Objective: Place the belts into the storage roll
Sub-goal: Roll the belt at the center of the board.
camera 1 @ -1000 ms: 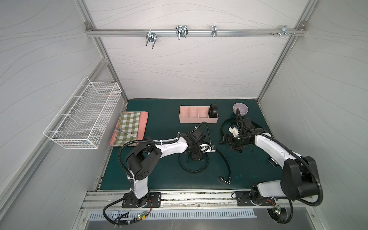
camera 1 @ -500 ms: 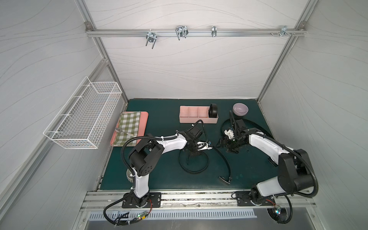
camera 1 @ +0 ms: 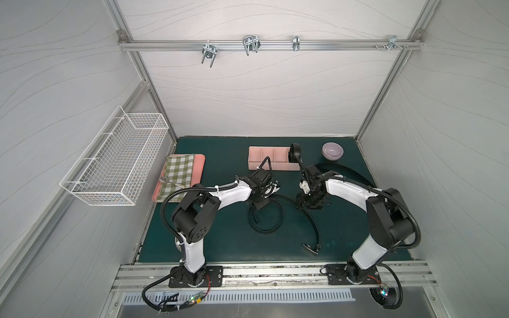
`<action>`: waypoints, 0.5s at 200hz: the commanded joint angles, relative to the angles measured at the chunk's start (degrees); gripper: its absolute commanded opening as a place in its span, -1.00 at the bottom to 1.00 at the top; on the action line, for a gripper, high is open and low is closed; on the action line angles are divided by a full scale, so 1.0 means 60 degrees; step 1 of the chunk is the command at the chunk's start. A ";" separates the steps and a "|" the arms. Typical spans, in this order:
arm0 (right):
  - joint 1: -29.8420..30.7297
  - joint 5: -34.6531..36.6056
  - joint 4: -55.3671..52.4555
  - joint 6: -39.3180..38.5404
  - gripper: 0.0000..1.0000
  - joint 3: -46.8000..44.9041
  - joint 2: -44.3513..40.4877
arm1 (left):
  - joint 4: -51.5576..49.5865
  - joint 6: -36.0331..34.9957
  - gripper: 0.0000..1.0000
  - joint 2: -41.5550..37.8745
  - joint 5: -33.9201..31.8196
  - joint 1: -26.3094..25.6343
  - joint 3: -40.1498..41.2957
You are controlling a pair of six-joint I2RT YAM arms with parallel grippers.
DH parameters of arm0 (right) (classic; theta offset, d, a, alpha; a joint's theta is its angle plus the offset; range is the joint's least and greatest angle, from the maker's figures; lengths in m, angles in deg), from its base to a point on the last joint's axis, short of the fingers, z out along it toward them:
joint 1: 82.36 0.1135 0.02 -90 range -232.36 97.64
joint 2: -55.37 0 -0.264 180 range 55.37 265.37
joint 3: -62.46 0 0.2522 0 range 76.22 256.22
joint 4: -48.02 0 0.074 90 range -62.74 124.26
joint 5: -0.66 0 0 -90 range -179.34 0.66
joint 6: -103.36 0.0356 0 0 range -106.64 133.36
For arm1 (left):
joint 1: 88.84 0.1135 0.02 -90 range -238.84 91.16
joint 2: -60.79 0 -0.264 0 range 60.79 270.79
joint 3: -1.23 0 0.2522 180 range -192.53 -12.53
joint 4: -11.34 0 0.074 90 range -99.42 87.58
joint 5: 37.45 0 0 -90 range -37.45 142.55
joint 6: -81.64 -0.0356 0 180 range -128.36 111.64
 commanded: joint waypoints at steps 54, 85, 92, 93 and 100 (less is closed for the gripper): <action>0.0044 0.0421 -0.1074 -0.0234 -0.14 0.0148 0.0116 | -0.1792 0.4027 -1.00 0.1068 -0.2192 0.0461 -0.1458; 0.0077 -0.0693 -0.1195 0.0477 -0.31 -0.0338 -0.0457 | -0.2886 0.5636 -1.00 0.1612 -0.1689 0.1003 -0.2311; 0.0133 -0.1239 -0.0973 0.0773 -0.36 -0.0503 -0.0634 | -0.2930 0.5972 -1.00 0.1609 -0.1536 0.1105 -0.2324; 0.0148 -0.1349 -0.0927 0.0848 -0.37 -0.0532 -0.0656 | -0.2942 0.6016 -1.00 0.1612 -0.1518 0.1120 -0.2326; 0.0269 -0.1921 -0.0572 0.1358 -0.41 -0.0761 -0.0862 | -0.3017 0.6332 -1.00 0.1605 -0.1406 0.1205 -0.2367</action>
